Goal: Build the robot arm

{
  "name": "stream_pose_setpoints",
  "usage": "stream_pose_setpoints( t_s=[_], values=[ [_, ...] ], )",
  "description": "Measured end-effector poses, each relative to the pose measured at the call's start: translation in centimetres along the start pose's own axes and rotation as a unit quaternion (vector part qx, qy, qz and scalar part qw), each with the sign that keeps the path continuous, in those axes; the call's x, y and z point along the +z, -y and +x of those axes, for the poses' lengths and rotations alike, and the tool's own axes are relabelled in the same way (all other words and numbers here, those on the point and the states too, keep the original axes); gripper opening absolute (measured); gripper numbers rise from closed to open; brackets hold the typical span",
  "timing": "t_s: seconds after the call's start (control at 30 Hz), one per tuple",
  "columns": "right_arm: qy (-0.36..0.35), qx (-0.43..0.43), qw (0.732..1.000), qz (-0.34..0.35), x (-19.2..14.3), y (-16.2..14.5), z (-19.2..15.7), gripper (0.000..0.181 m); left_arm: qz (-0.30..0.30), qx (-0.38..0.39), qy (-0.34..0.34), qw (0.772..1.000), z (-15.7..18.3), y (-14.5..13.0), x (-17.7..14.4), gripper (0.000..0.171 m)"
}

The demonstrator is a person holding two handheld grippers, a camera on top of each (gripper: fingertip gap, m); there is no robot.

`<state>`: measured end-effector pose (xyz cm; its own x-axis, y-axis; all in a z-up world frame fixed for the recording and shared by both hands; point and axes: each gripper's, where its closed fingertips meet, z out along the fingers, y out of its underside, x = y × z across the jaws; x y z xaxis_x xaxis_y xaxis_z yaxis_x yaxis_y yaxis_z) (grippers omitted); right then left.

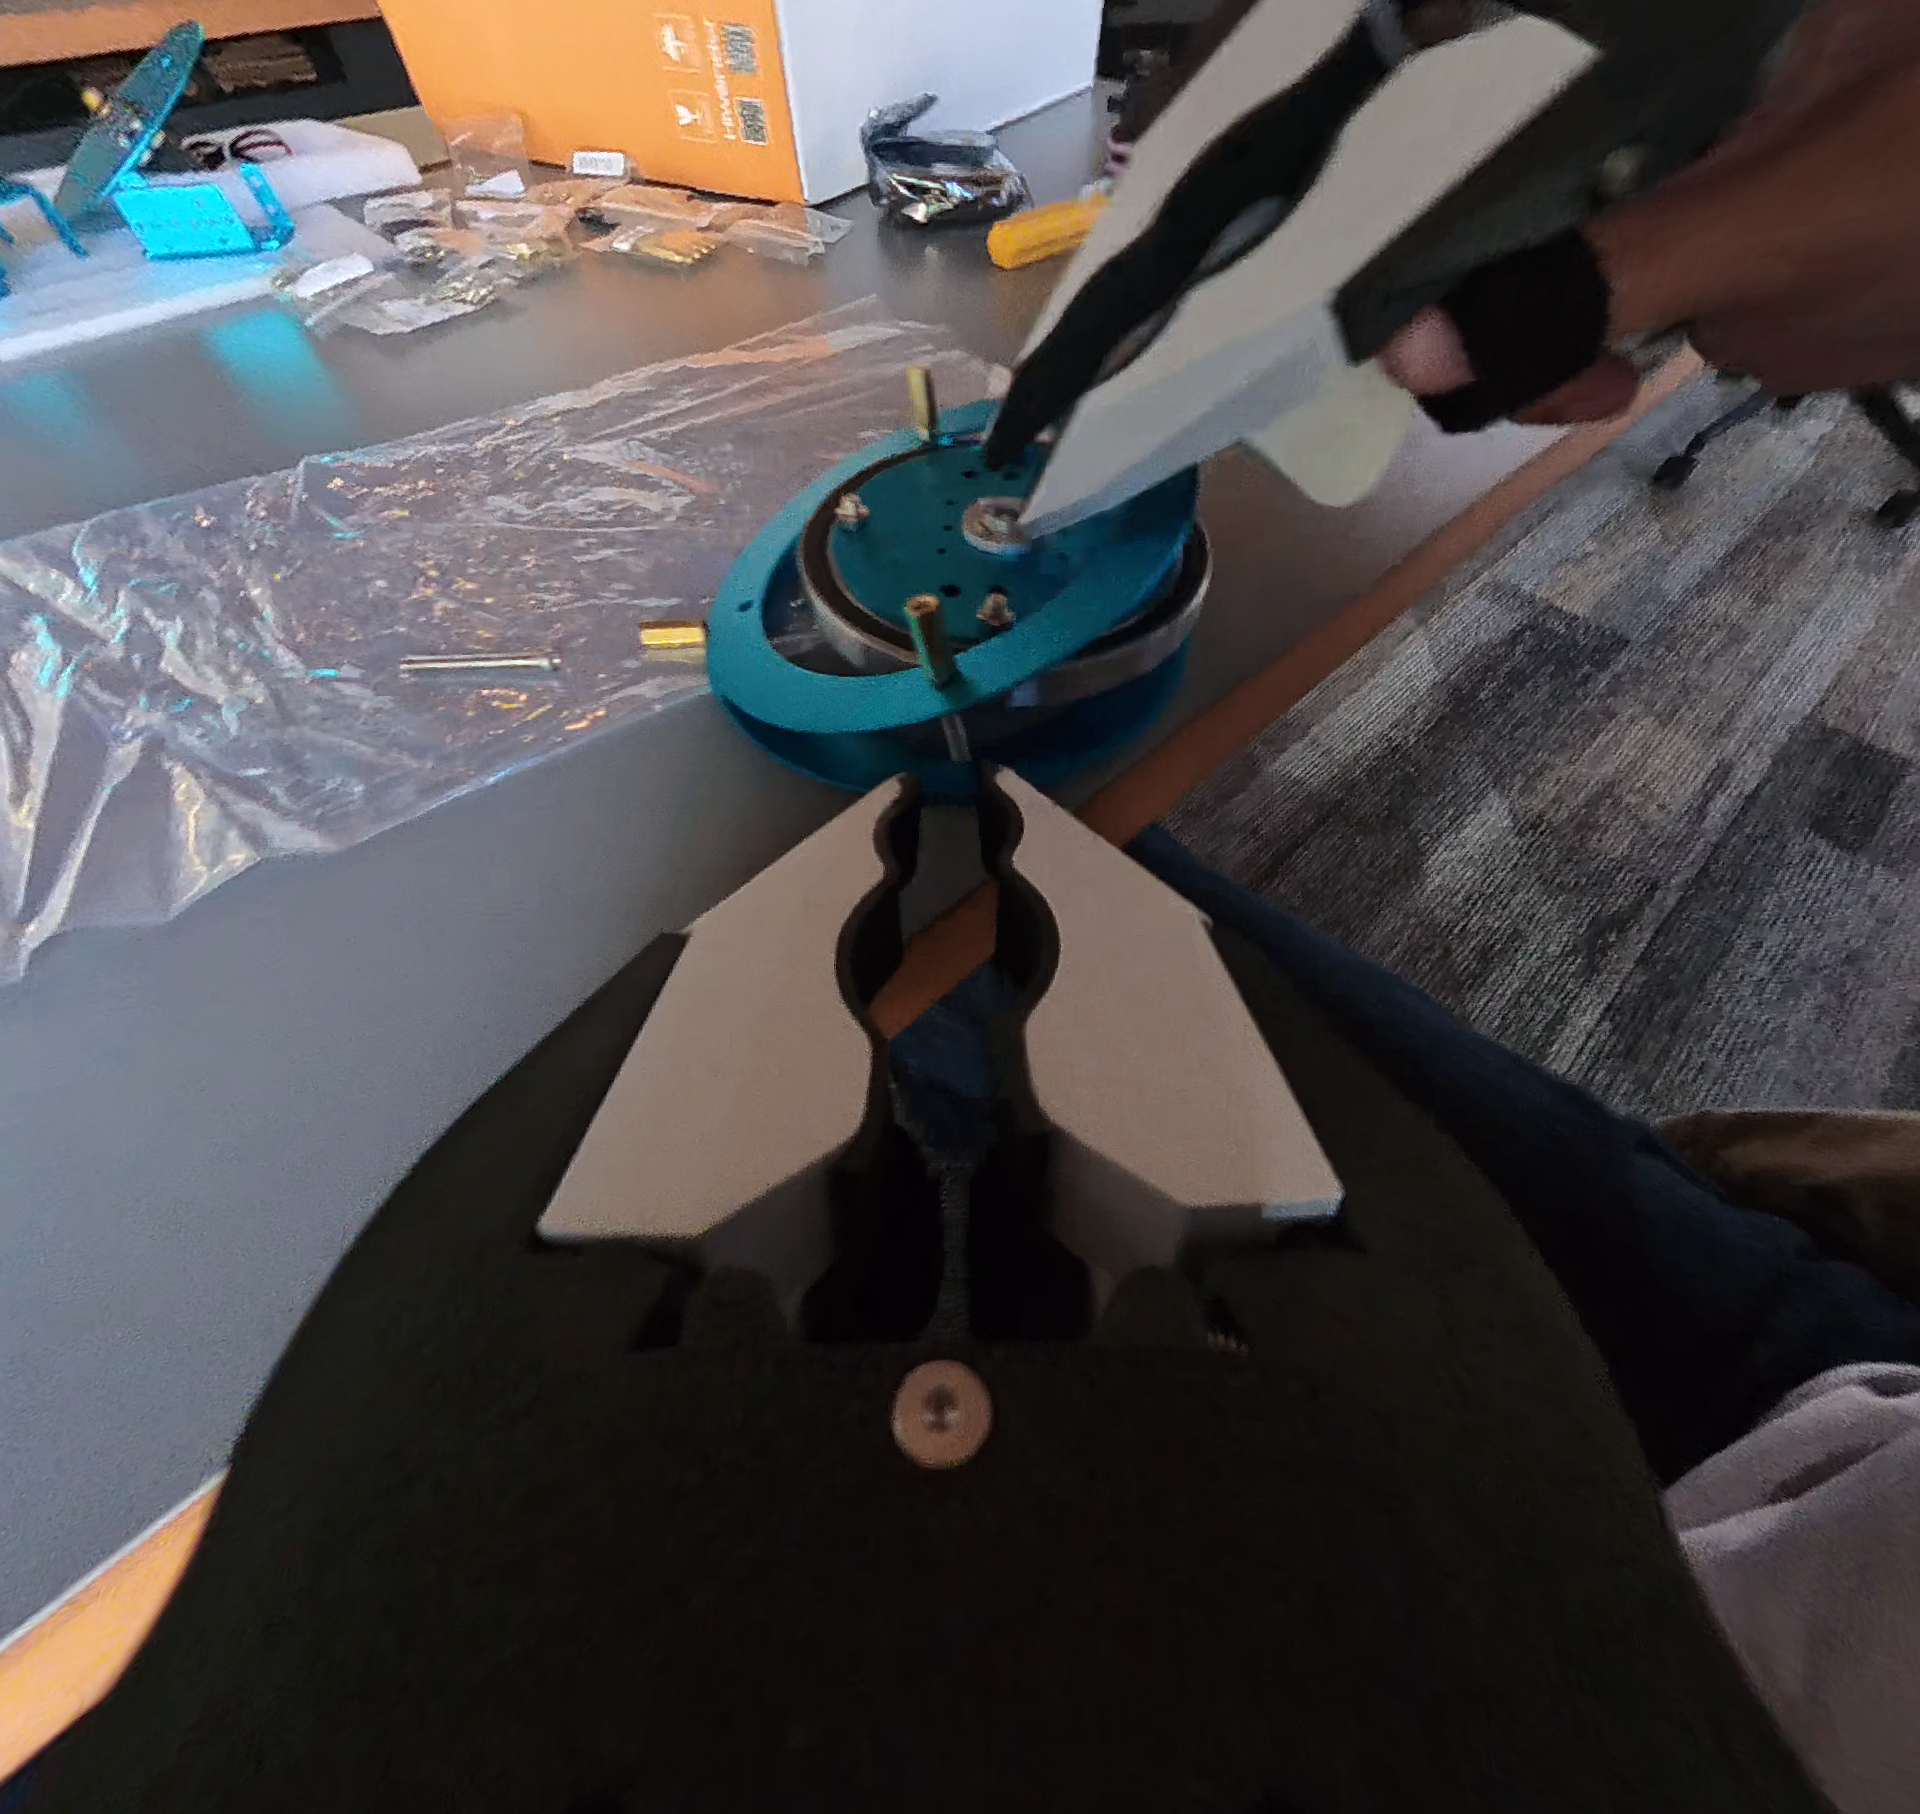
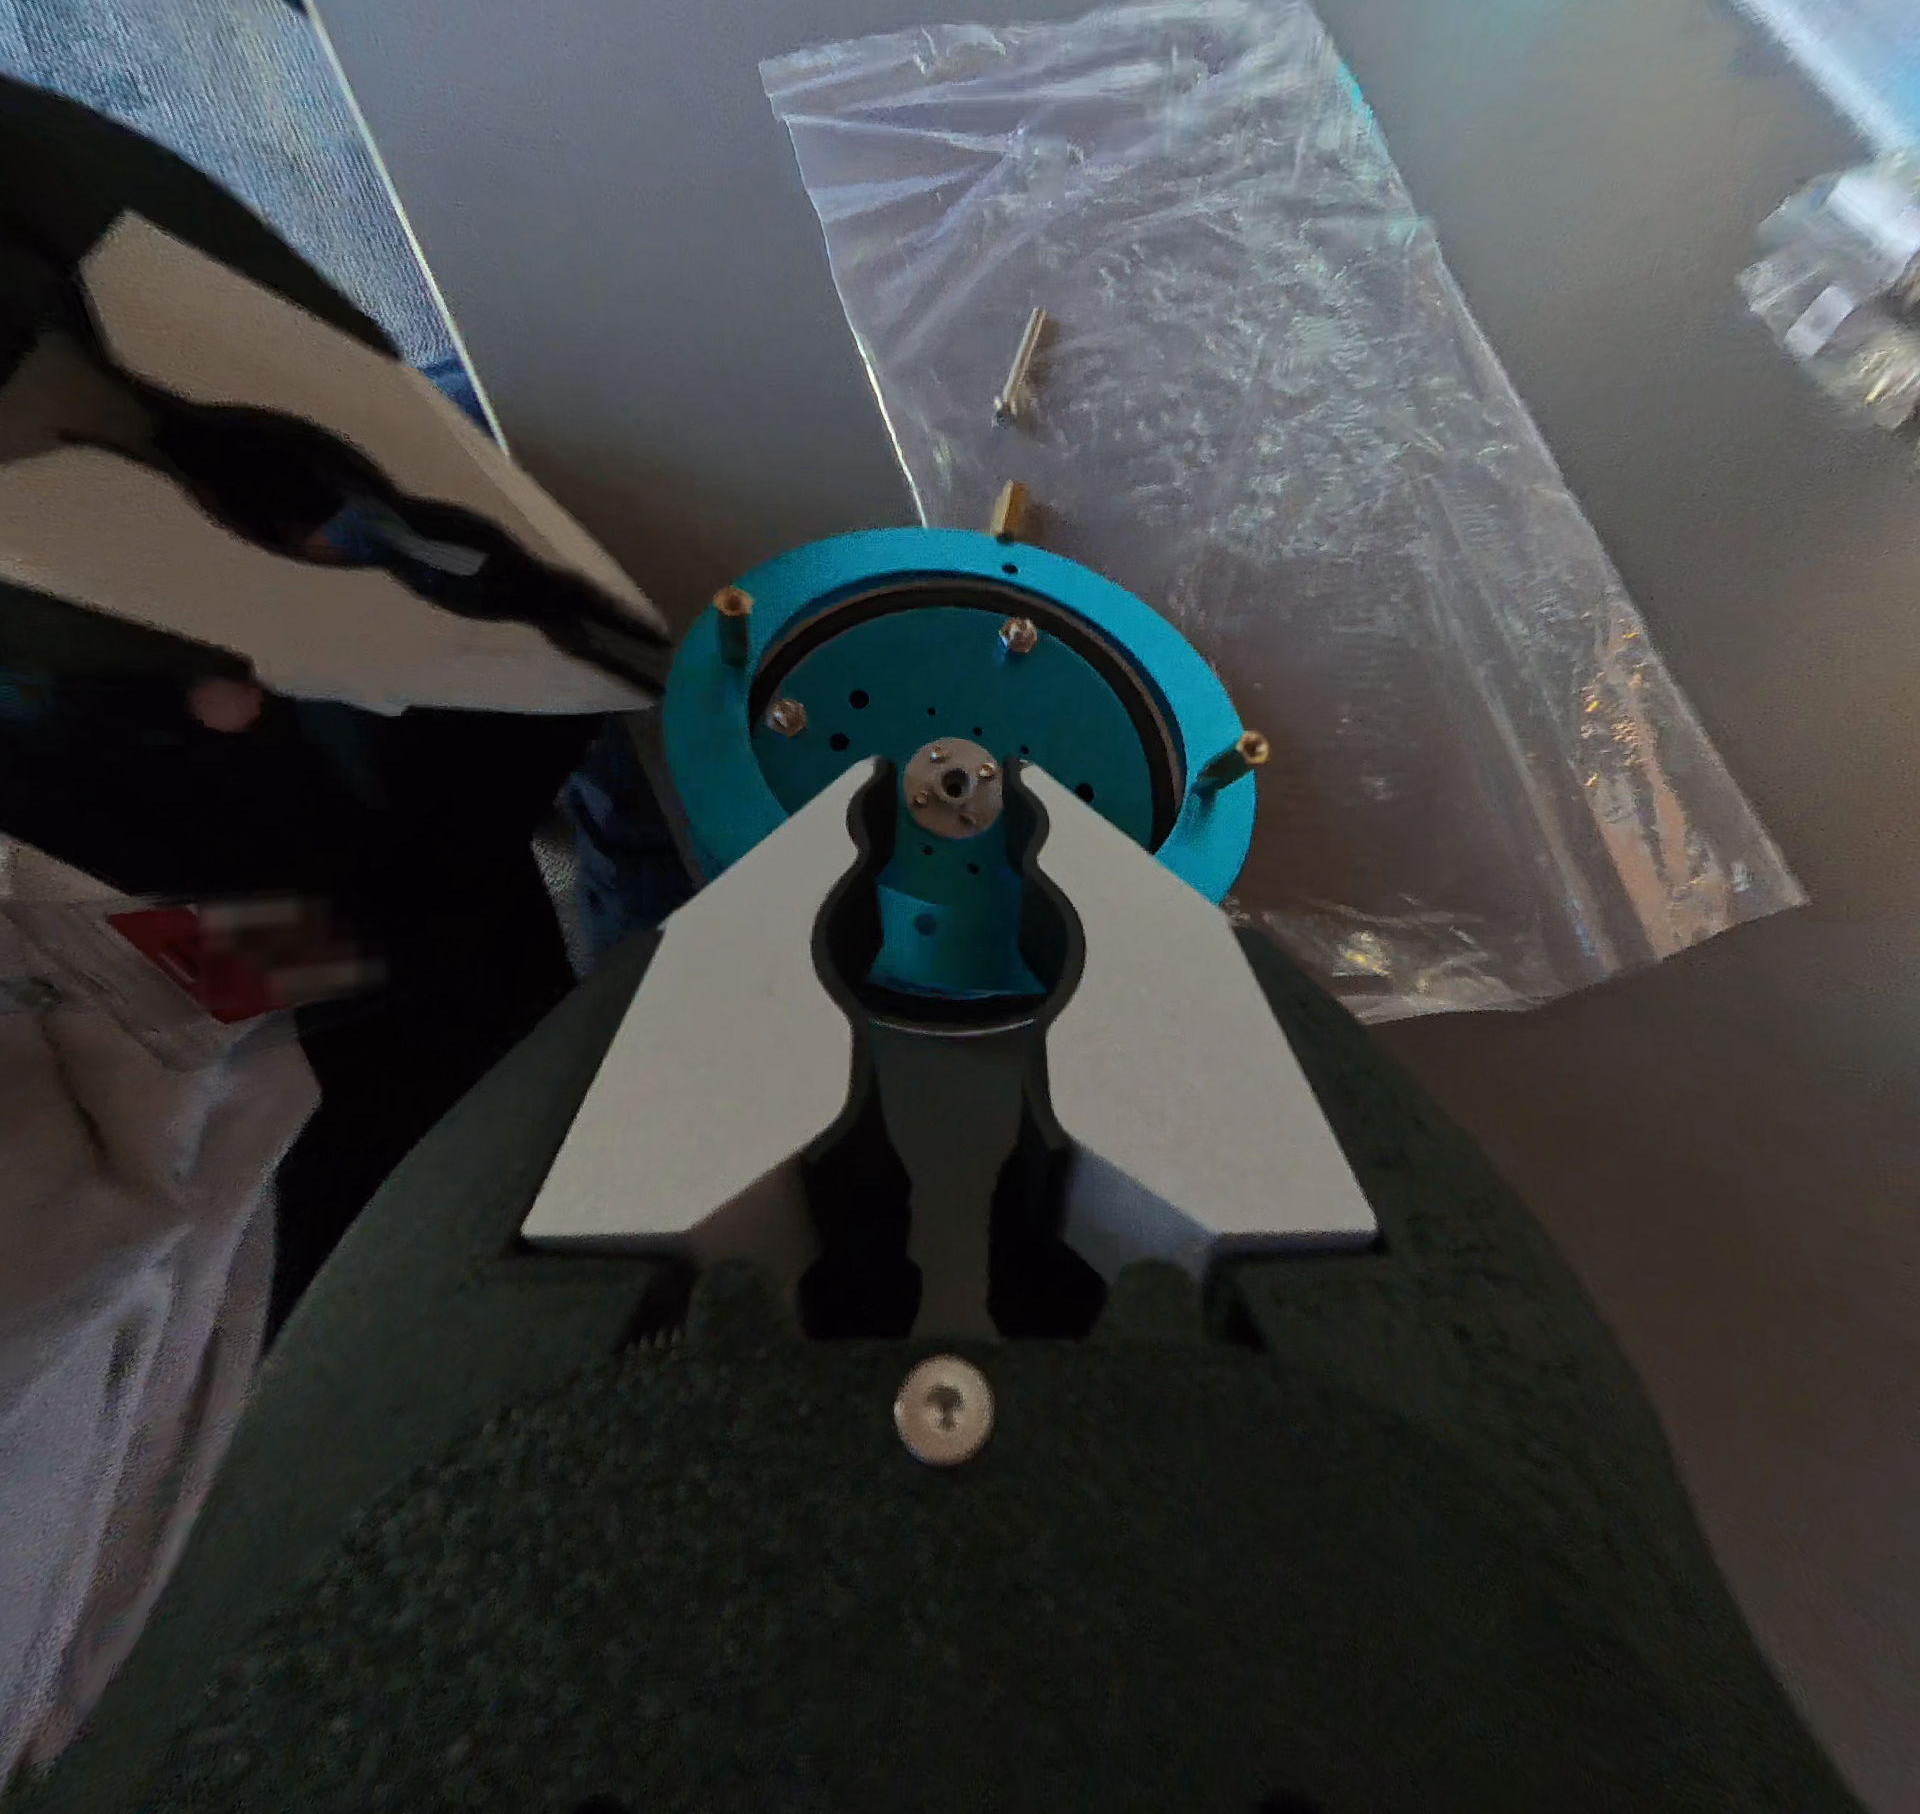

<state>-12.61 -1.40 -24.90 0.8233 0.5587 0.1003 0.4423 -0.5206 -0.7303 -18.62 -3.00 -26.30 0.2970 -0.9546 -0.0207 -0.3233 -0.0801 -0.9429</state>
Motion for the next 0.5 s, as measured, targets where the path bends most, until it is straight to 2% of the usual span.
stream_pose_setpoints(
  t_s=[0.1,0.17,0.23,0.27,0.3,0.37,0.43,0.5],
  values=[
    [-0.055,0.012,0.996,0.076,-2.7,1.0,1.3,0.02,0.015,-0.042,-0.007,0.999,-1.4,0.9,-0.5,0.023],
    [-0.079,0.053,0.99,0.105,-4.0,0.3,2.7,0.024,0.026,-0.059,-0.027,0.998,-2.3,1.7,-0.9,0.037],
    [-0.04,0.104,0.988,0.11,-3.8,-0.9,2.5,0.059,0.009,-0.074,-0.094,0.993,-1.7,1.8,-0.9,0.057],
    [0.005,0.119,0.986,0.12,-3.5,-1.0,1.6,0.07,-0.012,-0.079,-0.111,0.991,-1.8,1.4,-0.7,0.059],
    [0.031,0.137,0.981,0.133,-3.4,-1.1,1.2,0.075,-0.024,-0.087,-0.11,0.99,-2.3,1.3,-0.4,0.06],
    [0.035,0.153,0.978,0.14,-2.8,-1.6,1.4,0.083,-0.037,-0.105,-0.135,0.984,-2.1,1.4,0.0,0.064],
    [0.025,0.151,0.978,0.145,-2.5,-1.5,1.8,0.084,-0.066,-0.099,-0.162,0.98,-1.4,1.2,0.3,0.067],
    [0.033,0.152,0.977,0.146,-2.1,-0.9,1.8,0.085,-0.082,-0.086,-0.158,0.98,-1.5,1.1,0.8,0.067]
  ],
)
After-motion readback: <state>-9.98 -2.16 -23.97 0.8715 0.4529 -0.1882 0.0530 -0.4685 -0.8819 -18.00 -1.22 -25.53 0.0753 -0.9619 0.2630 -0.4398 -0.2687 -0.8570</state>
